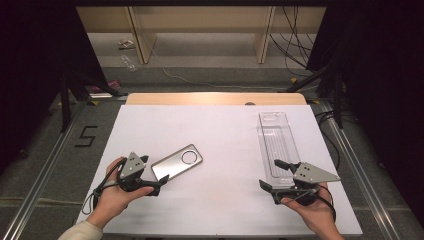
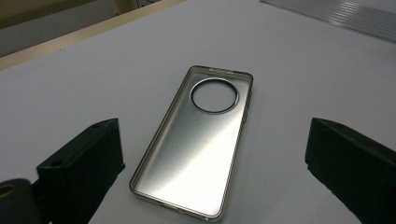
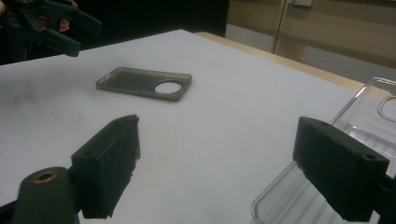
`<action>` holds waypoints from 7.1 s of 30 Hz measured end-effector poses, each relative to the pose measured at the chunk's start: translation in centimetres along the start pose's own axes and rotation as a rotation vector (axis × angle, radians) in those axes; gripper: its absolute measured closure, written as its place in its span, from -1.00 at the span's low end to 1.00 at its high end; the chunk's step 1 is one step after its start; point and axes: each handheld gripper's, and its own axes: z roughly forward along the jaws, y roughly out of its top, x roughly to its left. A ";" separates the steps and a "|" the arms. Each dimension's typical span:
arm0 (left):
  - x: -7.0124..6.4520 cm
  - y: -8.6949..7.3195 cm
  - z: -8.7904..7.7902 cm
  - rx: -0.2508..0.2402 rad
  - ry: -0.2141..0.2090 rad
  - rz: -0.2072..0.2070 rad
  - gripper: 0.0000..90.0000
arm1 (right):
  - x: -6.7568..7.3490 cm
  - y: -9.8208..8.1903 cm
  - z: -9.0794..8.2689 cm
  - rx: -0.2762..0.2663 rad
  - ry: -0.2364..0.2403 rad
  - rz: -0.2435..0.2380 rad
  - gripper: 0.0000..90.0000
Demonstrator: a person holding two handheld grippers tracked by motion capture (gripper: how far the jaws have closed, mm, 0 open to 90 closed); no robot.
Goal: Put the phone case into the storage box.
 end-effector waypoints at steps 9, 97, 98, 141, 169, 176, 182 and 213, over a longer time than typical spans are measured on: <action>0.1 0.1 0.0 0.000 0.012 -0.005 -0.83 | 0.0 0.0 0.0 0.001 0.000 0.000 -0.64; 0.3 -1.0 4.6 0.404 -0.124 0.163 1.00 | 0.3 0.1 0.4 0.009 -0.002 0.003 -0.64; 0.3 -1.0 4.6 0.404 -0.125 0.162 1.00 | 0.3 0.1 0.4 0.009 0.000 0.003 -0.64; 0.8 0.9 3.2 0.355 -0.083 0.228 0.30 | 0.2 0.0 0.4 0.016 0.000 0.004 -0.64; -3.8 2.6 5.2 0.514 -0.174 0.559 -0.27 | 0.2 0.0 0.5 0.019 0.000 0.008 -0.64; -4.1 2.5 5.7 0.542 -0.208 0.603 -0.18 | 0.3 0.0 0.5 0.022 0.001 0.009 -0.64; -4.4 2.7 6.4 0.567 -0.223 0.635 -0.09 | 0.2 0.0 0.5 0.020 0.000 0.009 -0.64; -4.9 2.9 7.2 0.619 -0.278 0.673 0.39 | 0.2 -0.1 0.5 0.022 0.002 0.009 -0.64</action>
